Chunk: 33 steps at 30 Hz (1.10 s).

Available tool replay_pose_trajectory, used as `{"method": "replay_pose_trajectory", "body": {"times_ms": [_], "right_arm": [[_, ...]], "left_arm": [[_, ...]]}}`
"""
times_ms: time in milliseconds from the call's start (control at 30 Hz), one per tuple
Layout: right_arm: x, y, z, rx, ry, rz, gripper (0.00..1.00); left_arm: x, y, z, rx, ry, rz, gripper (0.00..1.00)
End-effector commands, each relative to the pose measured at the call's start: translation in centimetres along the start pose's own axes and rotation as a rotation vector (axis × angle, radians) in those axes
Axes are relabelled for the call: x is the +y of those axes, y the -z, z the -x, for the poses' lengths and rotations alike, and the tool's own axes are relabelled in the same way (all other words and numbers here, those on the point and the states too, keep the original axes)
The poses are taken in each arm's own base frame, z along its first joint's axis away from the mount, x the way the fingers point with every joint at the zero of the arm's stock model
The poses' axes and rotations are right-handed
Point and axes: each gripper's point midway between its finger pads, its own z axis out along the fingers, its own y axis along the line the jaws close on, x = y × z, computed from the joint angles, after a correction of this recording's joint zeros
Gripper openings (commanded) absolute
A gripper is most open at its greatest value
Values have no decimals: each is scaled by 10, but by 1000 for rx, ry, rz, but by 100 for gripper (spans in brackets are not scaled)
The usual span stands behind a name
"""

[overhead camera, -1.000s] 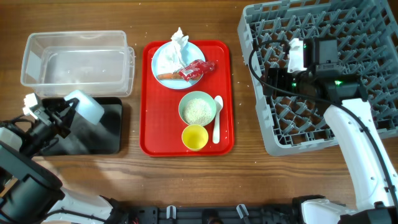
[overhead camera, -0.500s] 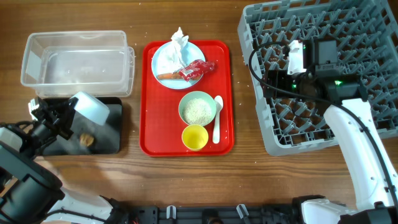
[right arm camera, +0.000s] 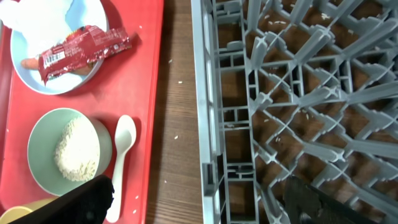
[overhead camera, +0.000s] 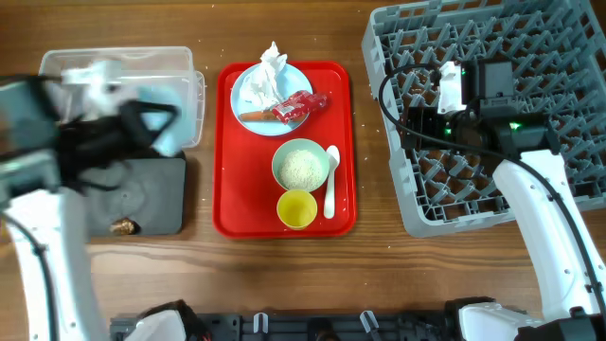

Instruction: Sort waste into correct bins and load items into the dishwasher rack

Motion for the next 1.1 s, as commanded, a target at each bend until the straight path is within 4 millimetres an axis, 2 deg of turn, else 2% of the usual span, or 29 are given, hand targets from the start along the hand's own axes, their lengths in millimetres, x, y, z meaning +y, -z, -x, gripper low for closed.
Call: {"method": "replay_pose_trajectory", "body": {"times_ms": [0,133,200,300,433,533,567,633,700,767,867,933,1000,1067], "right_arm": [[3,0,1,1,-3,17,91],[3,0,1,1,-3,17,91],[3,0,0,4,-4,17,91],[3,0,-1,7,-5,16,91],[2,0,-1,7,-4,13,91],[2,0,-1,7,-5,14,91],[2,0,-1,7,-5,14,90],[2,0,0,5,-4,14,91],[2,0,0,4,-4,14,91],[2,0,0,5,-4,14,90],[2,0,-1,9,-5,13,91],[2,0,-1,9,-5,13,91],[2,0,-1,9,-5,13,91],[2,0,-1,8,-5,14,91]], "left_arm": [[19,-46,-35,140,-153,350,4],[16,-108,-86,364,-287,420,4],[27,-130,-106,451,-299,466,4],[59,-159,-133,573,-245,570,4],[86,-182,-150,618,-140,632,4],[87,-188,-148,605,-141,626,6],[84,-189,-148,604,-136,612,23],[70,-193,-149,616,-108,537,48],[58,-192,-140,609,-104,516,55],[39,-186,-120,585,-114,504,58],[5,-165,-93,553,-134,481,58],[-4,-153,-99,590,-158,464,59],[-8,-136,-123,703,-202,475,60],[-11,-128,-143,779,-221,485,59]]}}
